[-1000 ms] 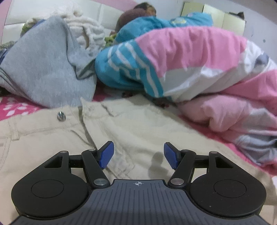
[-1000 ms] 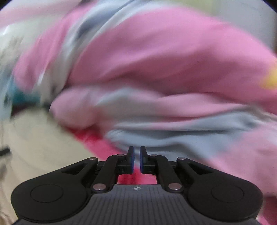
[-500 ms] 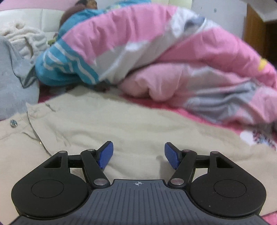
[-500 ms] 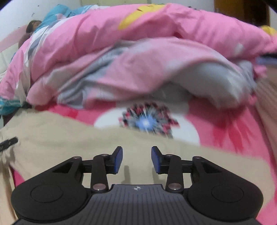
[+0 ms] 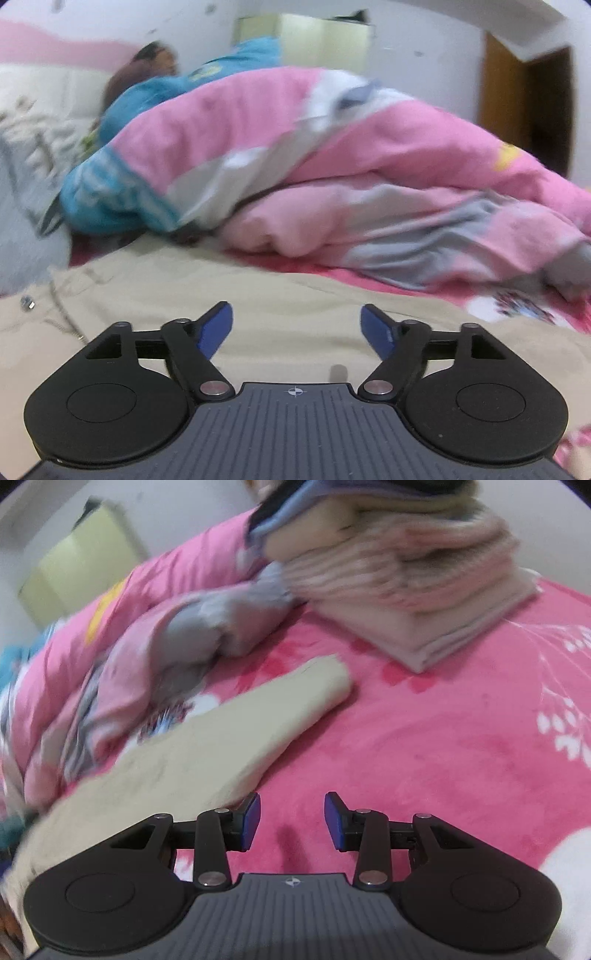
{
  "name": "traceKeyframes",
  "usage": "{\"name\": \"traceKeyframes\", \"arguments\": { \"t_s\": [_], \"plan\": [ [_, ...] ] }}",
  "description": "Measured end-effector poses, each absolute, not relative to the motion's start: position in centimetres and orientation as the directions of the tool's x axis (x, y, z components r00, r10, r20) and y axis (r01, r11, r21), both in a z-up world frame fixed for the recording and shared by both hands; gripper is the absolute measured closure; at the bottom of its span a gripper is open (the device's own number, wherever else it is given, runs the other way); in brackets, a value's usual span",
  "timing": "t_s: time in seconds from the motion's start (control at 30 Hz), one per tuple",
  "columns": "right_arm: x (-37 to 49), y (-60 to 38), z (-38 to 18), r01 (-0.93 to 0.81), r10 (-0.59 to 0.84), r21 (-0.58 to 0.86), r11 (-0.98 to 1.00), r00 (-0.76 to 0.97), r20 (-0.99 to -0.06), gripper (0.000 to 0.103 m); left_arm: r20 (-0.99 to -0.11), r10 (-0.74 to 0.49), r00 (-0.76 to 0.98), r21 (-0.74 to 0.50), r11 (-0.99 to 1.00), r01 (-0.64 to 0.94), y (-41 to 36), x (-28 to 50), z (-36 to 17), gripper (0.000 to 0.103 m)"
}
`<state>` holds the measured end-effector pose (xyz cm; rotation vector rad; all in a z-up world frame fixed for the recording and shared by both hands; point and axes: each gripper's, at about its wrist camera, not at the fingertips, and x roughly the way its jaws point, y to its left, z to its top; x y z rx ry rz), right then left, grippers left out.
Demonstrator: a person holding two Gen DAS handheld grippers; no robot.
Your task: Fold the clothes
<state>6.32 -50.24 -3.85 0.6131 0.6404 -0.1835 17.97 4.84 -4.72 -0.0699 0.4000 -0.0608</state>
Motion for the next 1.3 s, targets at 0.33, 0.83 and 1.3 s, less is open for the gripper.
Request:
{"name": "traceKeyframes", "arguments": {
  "t_s": [0.33, 0.83, 1.3],
  "plan": [
    [14.2, -55.1, -7.2, 0.376, 0.129, 0.611, 0.697, 0.772, -0.622, 0.091, -0.441, -0.086, 0.893, 0.136, 0.978, 0.161, -0.9, 17.3, -6.8, 0.024],
    [27.3, -37.0, -0.3, -0.073, 0.187, 0.211, 0.975, 0.785, -0.591, 0.100, -0.544, -0.174, 0.821, -0.064, 0.984, 0.166, 1.8, 21.4, -8.5, 0.024],
    [20.4, -49.4, 0.8, 0.310, 0.084, 0.566, 0.764, 0.822, -0.564, 0.082, -0.545, -0.135, 0.827, -0.041, 0.990, 0.134, 1.5, 21.3, -8.6, 0.019]
  ]
}}
